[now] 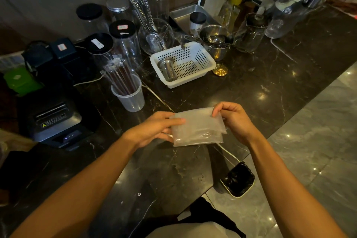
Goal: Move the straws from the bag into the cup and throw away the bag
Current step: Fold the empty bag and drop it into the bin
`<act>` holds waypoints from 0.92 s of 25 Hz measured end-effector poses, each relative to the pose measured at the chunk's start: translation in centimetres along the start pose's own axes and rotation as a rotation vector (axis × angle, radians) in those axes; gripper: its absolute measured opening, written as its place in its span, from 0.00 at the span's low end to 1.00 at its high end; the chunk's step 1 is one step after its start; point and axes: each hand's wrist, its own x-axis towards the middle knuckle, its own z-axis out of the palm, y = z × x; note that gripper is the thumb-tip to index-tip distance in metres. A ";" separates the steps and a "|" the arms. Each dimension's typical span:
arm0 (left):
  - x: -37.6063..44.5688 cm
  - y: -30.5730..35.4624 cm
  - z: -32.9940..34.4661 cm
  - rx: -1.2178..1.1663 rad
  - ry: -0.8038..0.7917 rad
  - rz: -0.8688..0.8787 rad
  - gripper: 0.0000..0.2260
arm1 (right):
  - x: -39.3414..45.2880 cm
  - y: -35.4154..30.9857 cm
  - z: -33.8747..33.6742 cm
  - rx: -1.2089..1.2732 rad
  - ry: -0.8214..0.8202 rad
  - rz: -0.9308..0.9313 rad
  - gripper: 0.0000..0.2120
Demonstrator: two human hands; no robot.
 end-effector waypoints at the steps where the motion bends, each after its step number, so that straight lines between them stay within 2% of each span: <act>1: 0.0 -0.2 0.2 0.012 0.002 0.012 0.20 | -0.5 0.0 0.1 0.007 0.019 -0.003 0.18; 4: 0.3 -0.7 0.7 0.030 0.096 0.050 0.16 | -2.1 0.7 0.4 0.109 0.103 0.019 0.13; 7: 0.9 -1.2 1.4 0.064 0.118 0.086 0.17 | -4.0 2.1 0.3 0.220 0.122 0.046 0.20; 11: 1.7 -1.6 2.9 0.015 0.113 0.143 0.19 | -6.6 4.1 -0.8 0.188 0.131 0.155 0.20; 17: 3.6 -2.3 8.2 0.117 0.197 0.291 0.12 | -8.6 5.1 -3.5 0.135 0.315 0.080 0.02; 19: 4.9 -2.1 10.8 0.095 0.164 0.268 0.14 | -9.3 5.4 -5.7 0.129 0.389 0.038 0.01; 23: 8.0 -1.8 16.9 0.029 -0.043 0.030 0.29 | -11.6 6.8 -11.5 0.141 0.544 -0.015 0.05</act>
